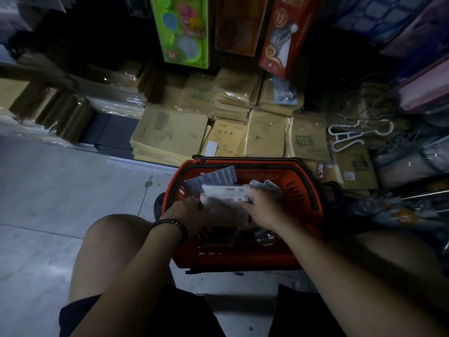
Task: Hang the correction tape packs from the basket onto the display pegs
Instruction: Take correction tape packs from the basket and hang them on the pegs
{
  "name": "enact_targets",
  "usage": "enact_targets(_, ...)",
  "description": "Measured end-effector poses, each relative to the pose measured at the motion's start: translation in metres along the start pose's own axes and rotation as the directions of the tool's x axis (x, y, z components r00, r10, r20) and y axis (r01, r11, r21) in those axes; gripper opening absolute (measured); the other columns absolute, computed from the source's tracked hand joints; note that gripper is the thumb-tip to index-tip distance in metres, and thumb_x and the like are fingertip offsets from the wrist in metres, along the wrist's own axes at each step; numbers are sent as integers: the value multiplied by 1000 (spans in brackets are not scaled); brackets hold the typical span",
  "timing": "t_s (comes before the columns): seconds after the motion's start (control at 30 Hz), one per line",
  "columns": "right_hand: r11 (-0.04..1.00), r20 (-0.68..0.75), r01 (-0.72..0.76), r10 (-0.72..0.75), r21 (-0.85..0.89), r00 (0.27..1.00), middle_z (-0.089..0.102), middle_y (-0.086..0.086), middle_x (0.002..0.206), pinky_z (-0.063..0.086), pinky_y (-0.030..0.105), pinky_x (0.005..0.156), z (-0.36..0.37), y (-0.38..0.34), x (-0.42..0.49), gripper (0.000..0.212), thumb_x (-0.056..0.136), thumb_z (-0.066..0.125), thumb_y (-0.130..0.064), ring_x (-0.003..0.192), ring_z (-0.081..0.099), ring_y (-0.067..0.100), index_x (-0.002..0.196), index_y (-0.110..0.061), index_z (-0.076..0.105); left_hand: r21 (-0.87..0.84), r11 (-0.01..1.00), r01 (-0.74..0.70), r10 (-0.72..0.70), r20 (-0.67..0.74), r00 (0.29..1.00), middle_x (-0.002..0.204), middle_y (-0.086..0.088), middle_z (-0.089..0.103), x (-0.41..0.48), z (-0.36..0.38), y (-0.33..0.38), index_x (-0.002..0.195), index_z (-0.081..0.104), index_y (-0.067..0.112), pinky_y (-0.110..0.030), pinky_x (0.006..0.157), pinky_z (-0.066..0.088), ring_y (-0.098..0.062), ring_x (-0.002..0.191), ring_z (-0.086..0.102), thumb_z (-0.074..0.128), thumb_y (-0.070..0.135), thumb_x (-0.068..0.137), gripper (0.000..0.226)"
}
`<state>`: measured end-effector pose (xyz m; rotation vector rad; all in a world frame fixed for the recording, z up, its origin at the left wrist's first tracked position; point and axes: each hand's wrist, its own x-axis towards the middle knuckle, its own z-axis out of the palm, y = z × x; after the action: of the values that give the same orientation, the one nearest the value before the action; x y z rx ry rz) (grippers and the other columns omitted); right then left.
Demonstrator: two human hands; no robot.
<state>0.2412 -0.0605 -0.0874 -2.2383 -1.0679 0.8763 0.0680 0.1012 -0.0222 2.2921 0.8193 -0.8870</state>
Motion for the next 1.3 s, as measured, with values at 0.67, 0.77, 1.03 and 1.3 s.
enact_targets(0.67, 889, -171, 420, -449, -181, 877, 37, -12, 167, 32, 37, 125, -65, -61, -97, 78, 82, 50, 17, 157, 24, 6, 140, -34, 65, -949, -233, -211, 106, -241, 965, 118, -26, 67, -77, -5, 38, 103, 81, 14, -46, 87, 58, -38, 99, 68, 76, 17, 84, 19)
enact_targets(0.77, 916, -159, 361, -389, -177, 908, 42, -7, 163, 29, 38, 125, -87, -78, -111, 58, 95, 44, -1, 154, 27, 5, 144, -25, 63, -949, -187, -253, 46, -265, 963, 125, -28, 72, -92, -6, 39, 130, 66, 5, -48, 85, 63, -44, 110, 72, 66, 4, 93, 38)
enact_targets(1.03, 846, -219, 365, -470, -389, 855, 5, -10, 174, 15, 39, 130, -150, -134, -137, 113, 70, 72, -72, 160, -7, 9, 164, -35, 22, -842, -118, -527, 116, -539, 834, 126, -19, 74, -148, -55, 86, 135, 60, 15, -48, 78, 64, -41, 112, 74, 72, -2, 89, 51)
enact_targets(1.3, 697, -314, 336, -629, -634, 711, -3, -9, 174, 19, 44, 123, -245, -184, -175, 118, 68, 73, -66, 160, 4, 18, 166, -32, 16, -697, -20, -717, 217, -703, 678, 130, -17, 73, -205, -129, 141, 137, 57, 13, -66, 103, 53, -40, 122, 69, 78, -2, 80, 62)
